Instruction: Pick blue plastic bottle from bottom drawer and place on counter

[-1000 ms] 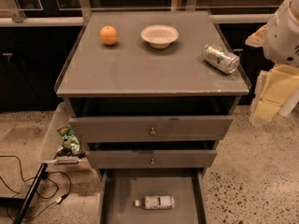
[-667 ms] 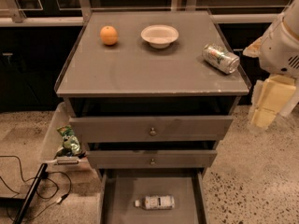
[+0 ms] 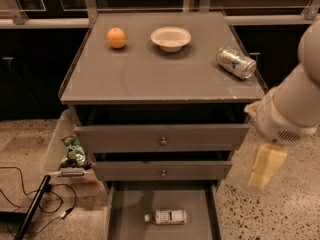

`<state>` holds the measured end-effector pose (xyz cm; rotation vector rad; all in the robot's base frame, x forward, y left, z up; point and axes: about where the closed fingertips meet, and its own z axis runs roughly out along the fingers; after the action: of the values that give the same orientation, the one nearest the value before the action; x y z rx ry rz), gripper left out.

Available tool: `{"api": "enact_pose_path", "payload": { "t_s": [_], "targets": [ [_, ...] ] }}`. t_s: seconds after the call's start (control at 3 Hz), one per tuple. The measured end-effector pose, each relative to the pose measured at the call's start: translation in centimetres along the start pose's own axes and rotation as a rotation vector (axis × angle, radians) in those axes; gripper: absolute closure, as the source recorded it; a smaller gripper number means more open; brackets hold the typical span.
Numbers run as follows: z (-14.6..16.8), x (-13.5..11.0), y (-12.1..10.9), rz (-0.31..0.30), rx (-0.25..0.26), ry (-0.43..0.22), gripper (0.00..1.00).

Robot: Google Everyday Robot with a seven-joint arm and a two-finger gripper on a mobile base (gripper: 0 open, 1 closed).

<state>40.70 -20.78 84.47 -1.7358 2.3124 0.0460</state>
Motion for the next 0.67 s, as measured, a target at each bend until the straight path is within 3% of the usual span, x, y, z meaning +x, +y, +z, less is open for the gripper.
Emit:
{"api": "enact_pose_path", "payload": {
  "t_s": [0.33,0.67],
  "targets": [
    [7.02,1.62,2.49,0.002,-0.052,-0.015,0.0],
    [7.67,1.88,2.89,0.004,-0.051,-0.011,0.0]
  ]
}}
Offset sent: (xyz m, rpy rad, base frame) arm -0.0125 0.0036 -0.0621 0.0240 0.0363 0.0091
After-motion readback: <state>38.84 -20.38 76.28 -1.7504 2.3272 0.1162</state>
